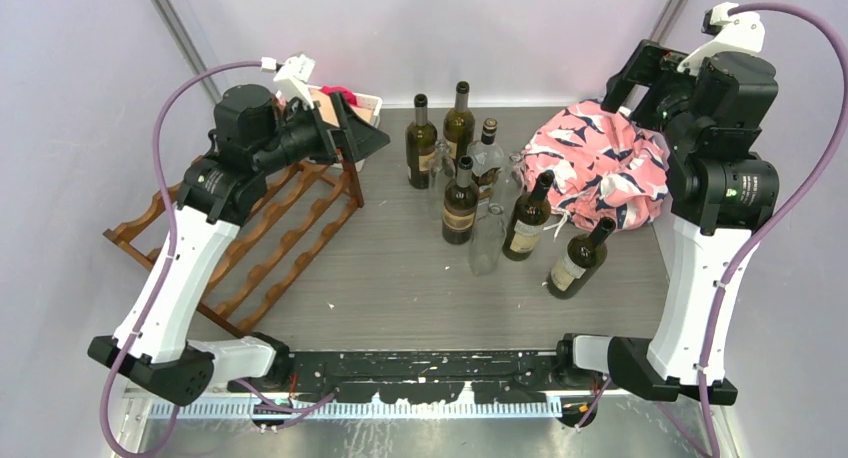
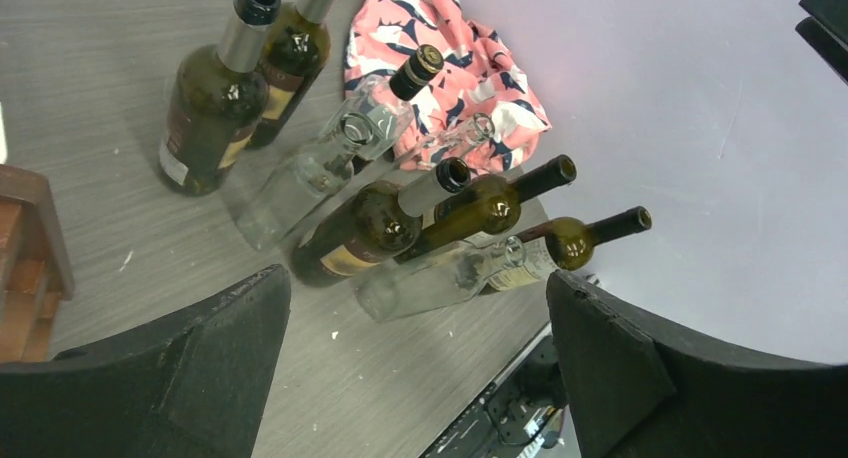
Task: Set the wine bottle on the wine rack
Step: Adjust the wine rack at the center of the board.
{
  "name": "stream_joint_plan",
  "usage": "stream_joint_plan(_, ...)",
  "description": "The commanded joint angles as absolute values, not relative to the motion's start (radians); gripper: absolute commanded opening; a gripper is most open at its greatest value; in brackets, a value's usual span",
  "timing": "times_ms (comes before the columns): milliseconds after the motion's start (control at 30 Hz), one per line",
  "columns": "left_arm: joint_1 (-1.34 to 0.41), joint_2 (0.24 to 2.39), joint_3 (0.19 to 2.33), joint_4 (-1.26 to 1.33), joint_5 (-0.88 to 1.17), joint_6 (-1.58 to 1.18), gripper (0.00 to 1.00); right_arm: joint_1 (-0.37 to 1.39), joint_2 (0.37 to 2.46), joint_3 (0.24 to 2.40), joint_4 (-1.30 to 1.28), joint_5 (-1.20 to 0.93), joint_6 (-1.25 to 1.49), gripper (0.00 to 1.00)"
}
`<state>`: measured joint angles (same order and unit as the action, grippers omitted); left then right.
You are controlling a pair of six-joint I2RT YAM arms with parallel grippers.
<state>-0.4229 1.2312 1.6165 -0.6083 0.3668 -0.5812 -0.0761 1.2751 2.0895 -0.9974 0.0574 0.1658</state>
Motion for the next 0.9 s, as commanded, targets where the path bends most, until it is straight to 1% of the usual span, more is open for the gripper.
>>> stream_joint_plan(0, -0.426, 1.173, 1.655, -0.537, 0.334, -0.512, 1.00, -0.080, 1.257, 2.115, -0.917, 0.078, 0.183, 1.00)
stream_joint_plan(100, -0.426, 1.149, 1.637, -0.525, 0.307, -0.490, 1.00, -0.080, 1.230, 2.060, -0.854, 0.019, 0.125, 1.00)
stream_joint_plan(267, -0.424, 1.144, 1.650, -0.579, 0.256, -0.443, 1.00, -0.080, 1.137, 1.909, -0.787, -0.317, -0.093, 1.00)
stream_joint_plan(400, -0.423, 1.151, 1.676, -0.663, 0.177, -0.360, 0.99, -0.080, 1.133, 1.884, -0.896, -0.579, -0.260, 1.00)
stream_joint_plan(467, -0.423, 1.158, 1.696, -0.713, 0.123, -0.317, 0.99, -0.080, 1.140, 1.879, -0.936, -0.674, -0.322, 1.00)
stream_joint_plan(667, -0.423, 1.163, 1.713, -0.782, 0.086, -0.228, 1.00, -0.080, 1.143, 1.798, -0.842, -0.763, -0.305, 1.00)
stream_joint_plan(867, -0.423, 1.187, 1.712, -0.849, 0.008, -0.167, 0.99, -0.078, 1.126, 1.676, -0.707, -0.919, -0.290, 1.00)
